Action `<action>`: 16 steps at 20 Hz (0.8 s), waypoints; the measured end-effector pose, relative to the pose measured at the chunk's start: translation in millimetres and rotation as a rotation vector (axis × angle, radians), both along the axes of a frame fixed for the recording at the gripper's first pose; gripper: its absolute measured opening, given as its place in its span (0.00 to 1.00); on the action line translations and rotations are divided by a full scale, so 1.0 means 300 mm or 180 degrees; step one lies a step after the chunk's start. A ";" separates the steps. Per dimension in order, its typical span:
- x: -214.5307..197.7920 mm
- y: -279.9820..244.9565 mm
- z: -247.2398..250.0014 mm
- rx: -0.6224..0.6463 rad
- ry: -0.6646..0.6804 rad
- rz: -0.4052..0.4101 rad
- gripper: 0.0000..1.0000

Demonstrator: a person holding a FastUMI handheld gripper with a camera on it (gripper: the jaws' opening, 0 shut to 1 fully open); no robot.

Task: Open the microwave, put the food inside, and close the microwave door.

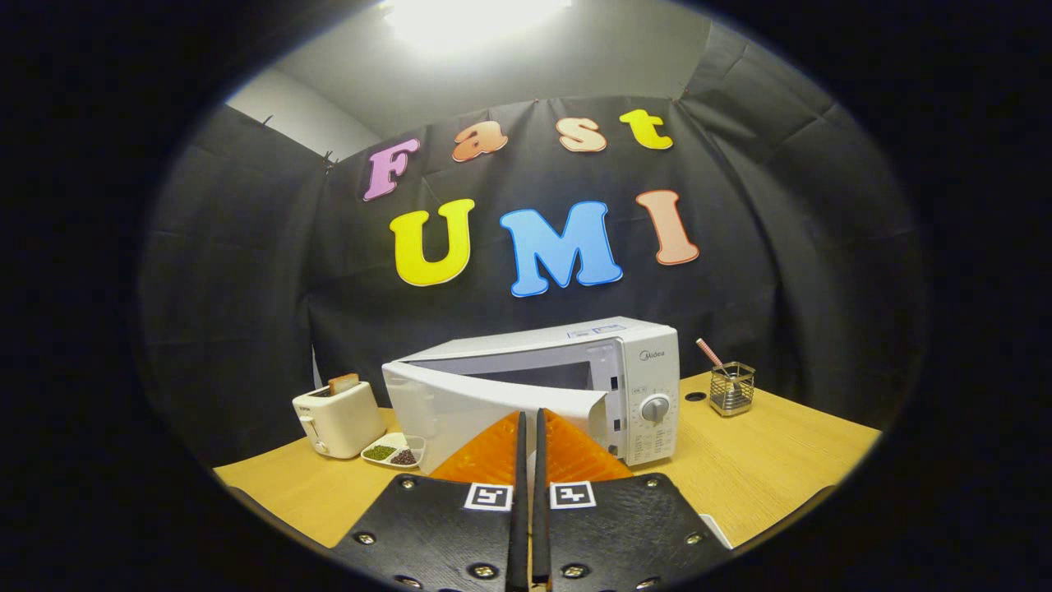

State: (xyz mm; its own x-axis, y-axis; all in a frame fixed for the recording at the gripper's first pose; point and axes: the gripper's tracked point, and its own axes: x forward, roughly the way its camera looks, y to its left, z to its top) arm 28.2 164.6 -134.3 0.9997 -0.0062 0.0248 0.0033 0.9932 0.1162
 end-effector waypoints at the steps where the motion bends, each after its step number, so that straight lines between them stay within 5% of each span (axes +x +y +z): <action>1: 0.021 -0.018 -0.002 0.0001 0.0009 0.0001 0.02; 16: 0.395 -0.228 -0.010 0.0041 0.0155 -0.0210 0.02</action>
State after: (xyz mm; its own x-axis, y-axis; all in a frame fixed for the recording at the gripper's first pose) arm 146.6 96.1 -137.2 0.9971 -0.0721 -0.0244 0.0746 0.9891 0.1271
